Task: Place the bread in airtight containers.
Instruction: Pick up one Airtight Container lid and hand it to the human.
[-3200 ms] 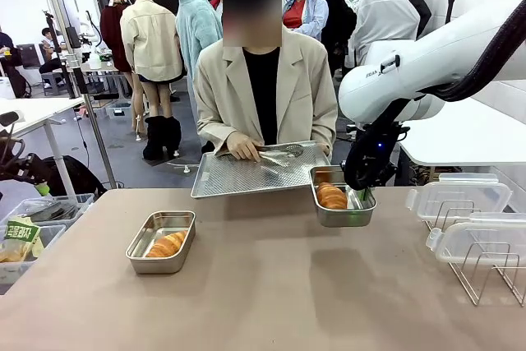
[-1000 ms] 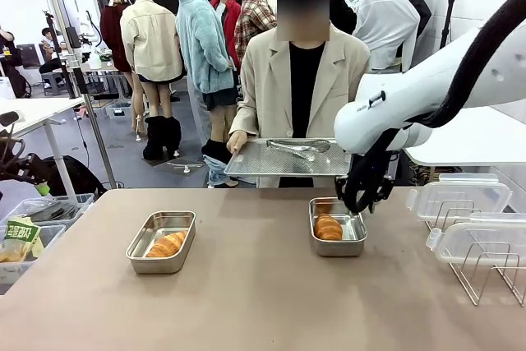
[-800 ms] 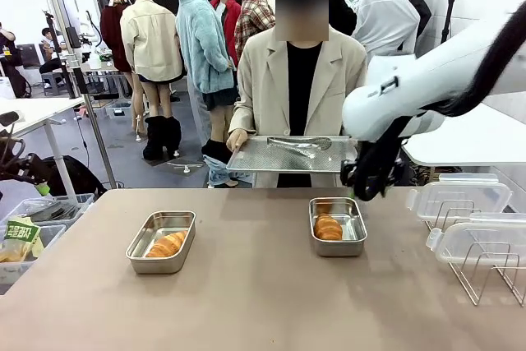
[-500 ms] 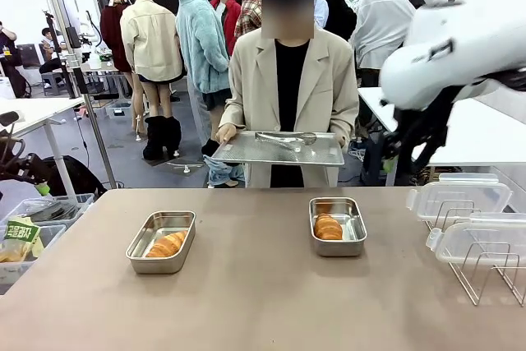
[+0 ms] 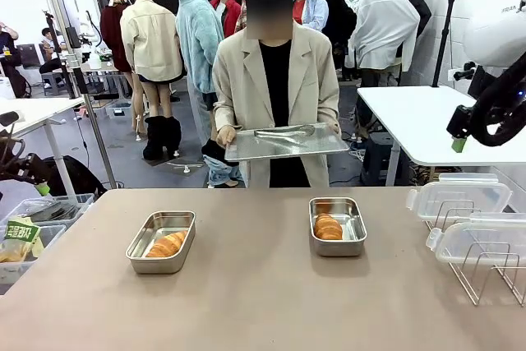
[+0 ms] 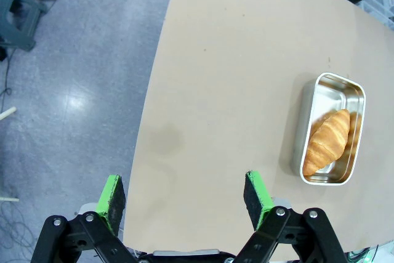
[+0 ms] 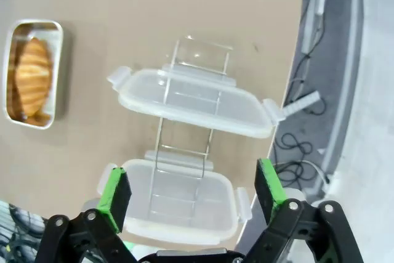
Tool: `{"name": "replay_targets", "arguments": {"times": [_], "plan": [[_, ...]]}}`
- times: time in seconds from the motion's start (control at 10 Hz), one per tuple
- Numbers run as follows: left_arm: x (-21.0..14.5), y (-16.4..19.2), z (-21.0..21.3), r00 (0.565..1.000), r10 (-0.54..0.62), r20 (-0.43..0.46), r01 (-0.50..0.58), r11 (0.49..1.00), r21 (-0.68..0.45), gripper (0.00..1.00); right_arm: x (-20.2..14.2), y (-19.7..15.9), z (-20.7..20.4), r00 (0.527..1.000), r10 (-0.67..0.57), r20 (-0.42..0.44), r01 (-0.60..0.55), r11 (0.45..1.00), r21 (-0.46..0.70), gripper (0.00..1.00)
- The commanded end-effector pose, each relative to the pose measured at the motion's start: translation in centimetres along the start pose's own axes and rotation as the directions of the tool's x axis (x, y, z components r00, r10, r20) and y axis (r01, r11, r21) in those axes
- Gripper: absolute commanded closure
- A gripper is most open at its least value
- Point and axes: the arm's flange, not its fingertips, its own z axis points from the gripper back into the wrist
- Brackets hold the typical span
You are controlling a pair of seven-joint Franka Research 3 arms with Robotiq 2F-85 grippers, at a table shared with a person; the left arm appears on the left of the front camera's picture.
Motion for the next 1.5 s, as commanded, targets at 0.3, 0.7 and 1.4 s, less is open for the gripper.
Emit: {"name": "replay_targets", "arguments": {"times": [0.3, 0.7, 1.4], "plan": [[0.02, 0.06, 0.11, 1.000, 0.002, -0.003, -0.002, 1.000, 0.000, 0.00, 1.03, 3.64, -0.20, 1.000, 0.018, 0.005, -0.018, 0.999, -0.027, 0.00], [0.02, 0.06, 0.11, 1.000, 0.002, -0.003, -0.002, 1.000, 0.000, 0.00, 1.03, 3.64, -0.20, 1.000, 0.018, 0.005, -0.018, 0.999, -0.027, 0.00], [0.02, 0.06, 0.11, 1.000, 0.002, -0.003, -0.002, 1.000, 0.000, 0.00, 1.03, 3.64, -0.20, 1.000, 0.018, 0.005, -0.018, 0.999, -0.027, 0.00]]}}
